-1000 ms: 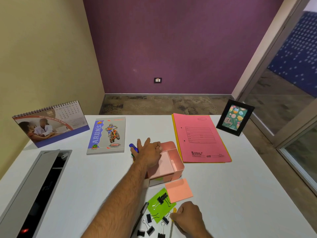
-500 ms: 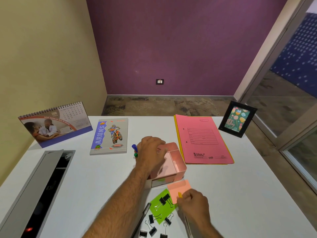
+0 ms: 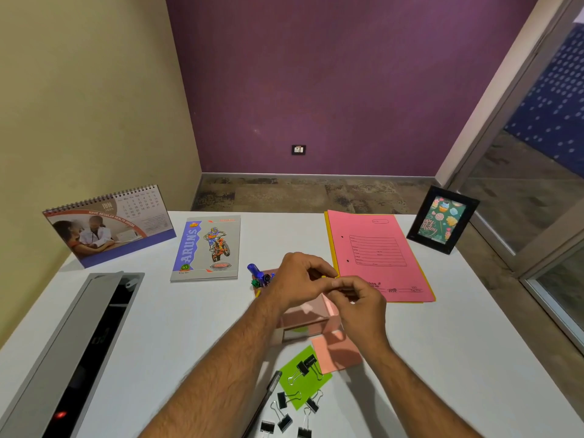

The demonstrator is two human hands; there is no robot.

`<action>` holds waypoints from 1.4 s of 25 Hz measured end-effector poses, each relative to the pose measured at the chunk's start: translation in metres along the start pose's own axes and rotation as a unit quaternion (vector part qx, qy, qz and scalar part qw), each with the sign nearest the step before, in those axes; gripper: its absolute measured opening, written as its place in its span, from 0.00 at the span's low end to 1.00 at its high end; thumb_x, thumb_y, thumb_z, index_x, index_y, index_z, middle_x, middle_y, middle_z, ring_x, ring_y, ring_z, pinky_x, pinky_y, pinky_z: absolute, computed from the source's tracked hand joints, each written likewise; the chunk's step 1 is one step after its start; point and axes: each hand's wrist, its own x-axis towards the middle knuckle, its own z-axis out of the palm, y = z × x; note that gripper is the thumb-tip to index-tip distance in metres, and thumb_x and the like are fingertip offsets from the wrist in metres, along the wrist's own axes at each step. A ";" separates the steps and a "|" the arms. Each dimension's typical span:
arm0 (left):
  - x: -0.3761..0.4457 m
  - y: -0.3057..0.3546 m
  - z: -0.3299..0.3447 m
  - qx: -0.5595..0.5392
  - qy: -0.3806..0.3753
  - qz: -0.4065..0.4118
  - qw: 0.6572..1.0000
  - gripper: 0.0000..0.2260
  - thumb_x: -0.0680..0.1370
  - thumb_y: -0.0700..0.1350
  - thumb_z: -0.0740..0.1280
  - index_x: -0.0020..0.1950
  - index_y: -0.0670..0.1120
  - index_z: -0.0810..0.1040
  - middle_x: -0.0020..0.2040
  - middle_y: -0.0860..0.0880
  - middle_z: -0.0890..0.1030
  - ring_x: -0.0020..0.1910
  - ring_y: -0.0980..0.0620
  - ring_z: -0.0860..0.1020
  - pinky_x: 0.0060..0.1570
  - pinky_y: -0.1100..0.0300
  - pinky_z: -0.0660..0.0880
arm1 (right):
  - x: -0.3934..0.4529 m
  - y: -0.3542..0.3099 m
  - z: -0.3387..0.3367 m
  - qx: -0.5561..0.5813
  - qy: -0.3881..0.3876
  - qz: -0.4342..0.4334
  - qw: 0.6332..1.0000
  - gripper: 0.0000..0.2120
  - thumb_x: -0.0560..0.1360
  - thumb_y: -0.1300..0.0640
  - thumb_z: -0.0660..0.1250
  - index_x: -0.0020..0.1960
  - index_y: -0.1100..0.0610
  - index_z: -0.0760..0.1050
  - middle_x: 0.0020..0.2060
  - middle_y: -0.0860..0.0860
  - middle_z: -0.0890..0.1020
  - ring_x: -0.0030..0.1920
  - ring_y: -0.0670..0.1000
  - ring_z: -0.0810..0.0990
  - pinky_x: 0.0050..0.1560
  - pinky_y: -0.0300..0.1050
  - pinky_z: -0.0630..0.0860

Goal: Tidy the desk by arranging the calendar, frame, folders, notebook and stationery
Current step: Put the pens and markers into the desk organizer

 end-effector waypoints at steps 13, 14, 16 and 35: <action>0.010 -0.012 -0.032 0.085 0.217 0.020 0.972 0.06 0.72 0.39 0.75 0.47 0.45 0.86 0.43 0.51 0.86 0.41 0.58 0.82 0.45 0.64 0.80 | -0.066 0.077 0.046 -0.365 -0.301 -0.254 0.844 0.11 0.69 0.60 0.70 0.49 0.48 0.79 0.46 0.43 0.82 0.47 0.50 0.78 0.40 0.42 0.76; 0.012 -0.013 -0.031 0.115 0.220 0.010 0.969 0.06 0.73 0.40 0.75 0.49 0.45 0.86 0.45 0.50 0.86 0.42 0.57 0.82 0.48 0.61 0.81 | -0.071 0.084 0.049 -0.401 -0.358 -0.255 0.804 0.14 0.67 0.61 0.69 0.51 0.49 0.78 0.46 0.44 0.81 0.47 0.52 0.77 0.38 0.44 0.76; 0.013 -0.014 -0.029 0.164 0.186 -0.032 0.968 0.08 0.75 0.41 0.73 0.53 0.46 0.86 0.49 0.49 0.86 0.47 0.53 0.83 0.54 0.56 0.80 | -0.076 0.090 0.056 -0.448 -0.419 -0.244 0.751 0.18 0.63 0.65 0.68 0.50 0.50 0.74 0.44 0.45 0.78 0.45 0.54 0.74 0.33 0.47 0.74; 0.004 -0.047 -0.012 0.351 -0.047 -0.126 0.927 0.15 0.80 0.46 0.63 0.67 0.51 0.76 0.68 0.46 0.75 0.72 0.43 0.65 0.70 0.45 0.65 | -0.083 0.095 0.054 -0.457 -0.375 -0.296 0.751 0.15 0.58 0.56 0.72 0.44 0.50 0.76 0.38 0.46 0.78 0.41 0.50 0.76 0.33 0.41 0.73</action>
